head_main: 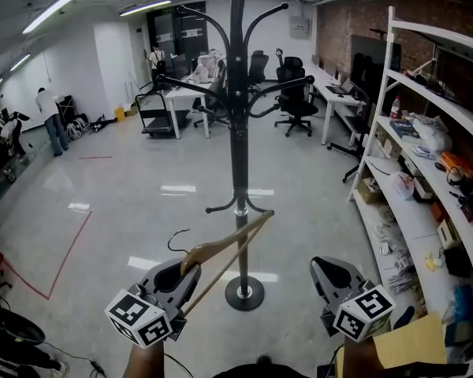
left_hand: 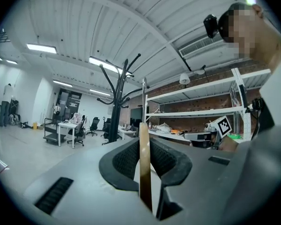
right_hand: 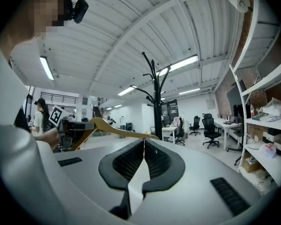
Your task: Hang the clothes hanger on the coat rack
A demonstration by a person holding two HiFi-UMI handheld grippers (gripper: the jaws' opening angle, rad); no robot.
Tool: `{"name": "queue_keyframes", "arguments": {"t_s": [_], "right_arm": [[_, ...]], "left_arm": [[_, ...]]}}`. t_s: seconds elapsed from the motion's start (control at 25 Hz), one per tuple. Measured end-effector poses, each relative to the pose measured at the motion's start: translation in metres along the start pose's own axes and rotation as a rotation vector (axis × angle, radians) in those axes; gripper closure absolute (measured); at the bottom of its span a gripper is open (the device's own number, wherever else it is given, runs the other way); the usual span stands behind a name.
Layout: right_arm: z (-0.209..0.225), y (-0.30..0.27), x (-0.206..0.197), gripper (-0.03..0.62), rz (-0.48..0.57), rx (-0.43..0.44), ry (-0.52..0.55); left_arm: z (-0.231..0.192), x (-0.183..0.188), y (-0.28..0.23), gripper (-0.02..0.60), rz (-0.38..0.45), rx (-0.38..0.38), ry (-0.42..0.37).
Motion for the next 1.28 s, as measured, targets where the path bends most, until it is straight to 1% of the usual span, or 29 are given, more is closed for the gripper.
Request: {"name": "queue_keyframes", "arguments": {"t_s": [0.16, 0.28, 0.44, 0.56, 0.8, 0.88, 1.04, 1.28], "right_arm": [[0.037, -0.018, 0.002, 0.586, 0.018, -0.003, -0.01], [0.049, -0.032, 0.004, 0.587, 0.02, -0.008, -0.016], [0.065, -0.058, 0.012, 0.587, 0.032, -0.035, -0.003], [0.079, -0.081, 0.013, 0.586, 0.03, -0.078, -0.009], [0.091, -0.119, 0.02, 0.587, 0.017, -0.142, 0.001], [0.094, -0.127, 0.017, 0.586, 0.003, -0.16, -0.002], [0.107, -0.134, 0.007, 0.587, -0.006, -0.199, -0.016], [0.115, -0.141, 0.015, 0.587, 0.015, -0.237, -0.02]], "left_arm": [[-0.008, 0.015, -0.042, 0.529, 0.022, -0.033, -0.016], [-0.021, 0.026, -0.059, 0.529, 0.027, -0.071, -0.001], [-0.051, 0.041, -0.092, 0.529, 0.027, -0.112, -0.036], [-0.079, 0.052, -0.126, 0.529, 0.027, -0.175, -0.035], [-0.119, 0.062, -0.19, 0.529, -0.011, -0.298, -0.025], [-0.124, 0.066, -0.201, 0.529, -0.017, -0.335, -0.023], [-0.126, 0.072, -0.223, 0.529, -0.017, -0.384, -0.073], [-0.121, 0.075, -0.255, 0.529, -0.041, -0.479, -0.093]]}}
Point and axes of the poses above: the fingertips, and each gripper's own axes: y backward along the fingers, z to its right, x out of its top, the point moved 3 cm from there along y, backward along the fingers, and after that the axes turned 1 degree about z, right-handed, at the moved point
